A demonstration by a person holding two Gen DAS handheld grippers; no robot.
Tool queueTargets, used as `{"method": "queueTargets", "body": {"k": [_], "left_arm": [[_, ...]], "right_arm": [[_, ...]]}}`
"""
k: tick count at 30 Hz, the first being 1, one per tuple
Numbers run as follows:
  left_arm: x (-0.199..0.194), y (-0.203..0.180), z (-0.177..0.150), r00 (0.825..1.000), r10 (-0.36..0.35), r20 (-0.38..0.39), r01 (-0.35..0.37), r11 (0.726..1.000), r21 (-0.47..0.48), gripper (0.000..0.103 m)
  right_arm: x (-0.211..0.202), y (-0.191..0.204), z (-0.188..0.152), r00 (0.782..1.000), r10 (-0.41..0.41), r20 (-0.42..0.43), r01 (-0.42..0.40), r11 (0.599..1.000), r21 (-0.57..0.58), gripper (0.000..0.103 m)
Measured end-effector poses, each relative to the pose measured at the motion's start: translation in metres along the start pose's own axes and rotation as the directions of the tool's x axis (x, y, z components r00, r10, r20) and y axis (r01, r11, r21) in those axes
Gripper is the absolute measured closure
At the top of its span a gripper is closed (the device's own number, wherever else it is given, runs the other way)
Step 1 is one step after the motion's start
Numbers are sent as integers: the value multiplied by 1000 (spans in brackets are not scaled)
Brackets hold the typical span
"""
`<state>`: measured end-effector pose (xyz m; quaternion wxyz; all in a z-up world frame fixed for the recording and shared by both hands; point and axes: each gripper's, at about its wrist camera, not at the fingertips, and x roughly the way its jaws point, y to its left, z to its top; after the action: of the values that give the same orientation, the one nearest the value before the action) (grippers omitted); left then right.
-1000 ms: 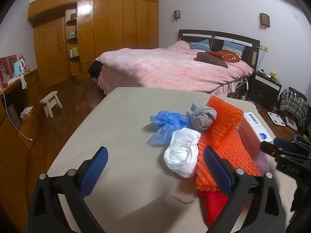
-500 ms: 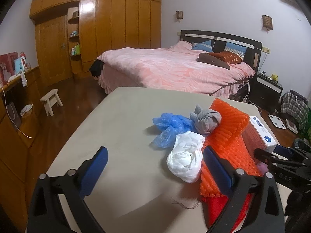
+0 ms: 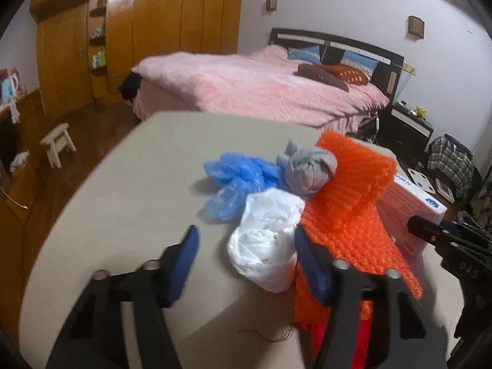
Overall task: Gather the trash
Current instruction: 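Grasp the tissue box with the right gripper while the left gripper grasps the white bag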
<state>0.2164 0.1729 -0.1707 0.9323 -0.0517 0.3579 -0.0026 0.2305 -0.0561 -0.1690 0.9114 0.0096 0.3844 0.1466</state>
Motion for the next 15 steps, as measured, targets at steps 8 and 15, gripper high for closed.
{"method": "queueTargets", "body": {"k": [8, 15], "left_arm": [[7, -5, -3, 998, -55, -13, 55, 998, 3, 73], [-11, -3, -1, 998, -56, 33, 56, 998, 8, 101]], "right_arm": [[14, -5, -4, 1000, -3, -27, 4, 1000, 26, 71], [0, -6, 2, 1000, 14, 12, -14, 1000, 25, 74]]}}
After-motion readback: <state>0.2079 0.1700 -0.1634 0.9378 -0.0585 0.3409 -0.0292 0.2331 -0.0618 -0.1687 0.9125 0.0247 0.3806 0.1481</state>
